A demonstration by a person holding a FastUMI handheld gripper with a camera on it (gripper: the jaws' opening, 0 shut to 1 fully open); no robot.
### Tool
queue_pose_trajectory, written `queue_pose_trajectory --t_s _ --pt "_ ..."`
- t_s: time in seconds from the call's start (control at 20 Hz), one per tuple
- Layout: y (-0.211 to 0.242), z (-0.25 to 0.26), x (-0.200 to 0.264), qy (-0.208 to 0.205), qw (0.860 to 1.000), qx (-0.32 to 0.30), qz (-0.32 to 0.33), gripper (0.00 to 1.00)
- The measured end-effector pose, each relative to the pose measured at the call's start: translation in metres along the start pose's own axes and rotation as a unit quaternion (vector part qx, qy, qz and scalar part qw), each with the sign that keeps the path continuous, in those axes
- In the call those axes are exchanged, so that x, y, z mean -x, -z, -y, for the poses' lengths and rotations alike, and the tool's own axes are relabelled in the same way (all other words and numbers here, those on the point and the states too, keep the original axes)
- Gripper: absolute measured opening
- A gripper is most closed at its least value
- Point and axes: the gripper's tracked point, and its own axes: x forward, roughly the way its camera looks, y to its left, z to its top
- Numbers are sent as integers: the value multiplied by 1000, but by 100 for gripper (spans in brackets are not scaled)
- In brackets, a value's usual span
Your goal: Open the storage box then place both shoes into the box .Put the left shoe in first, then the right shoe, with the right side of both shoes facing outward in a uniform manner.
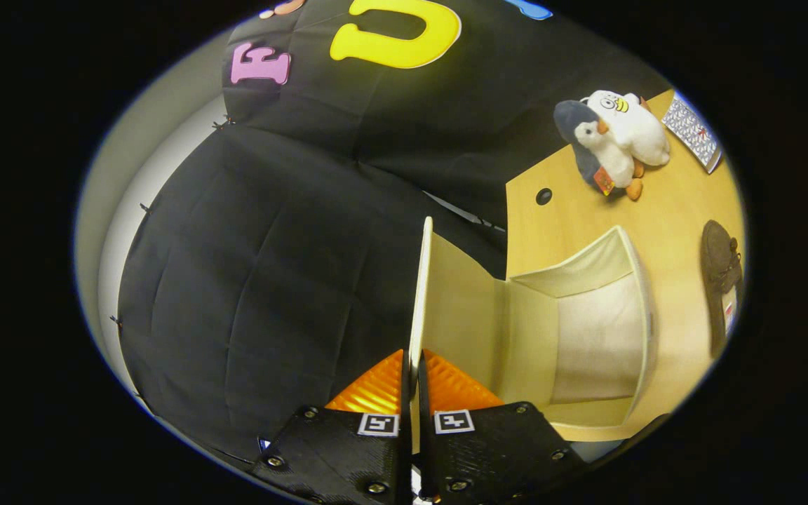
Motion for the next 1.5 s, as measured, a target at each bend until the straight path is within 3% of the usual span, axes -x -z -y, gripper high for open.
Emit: queue_pose_trajectory --t_s 0.4,0.55,0.8,1.0,1.1,1.15,1.3,1.5 --pt "53 -38 -106 28 999 28 21 6" --pt "81 -34 -155 41 999 6 4 6" --pt "122 -4 -217 95 994 51 -8 7" --pt "156 8 -242 124 991 49 -31 11" --pt "166 15 -244 132 989 46 -52 18" --pt "169 19 -243 135 988 45 -62 31" --pt "154 24 -231 122 988 58 -75 51" --pt "110 37 -198 106 985 116 -74 88"
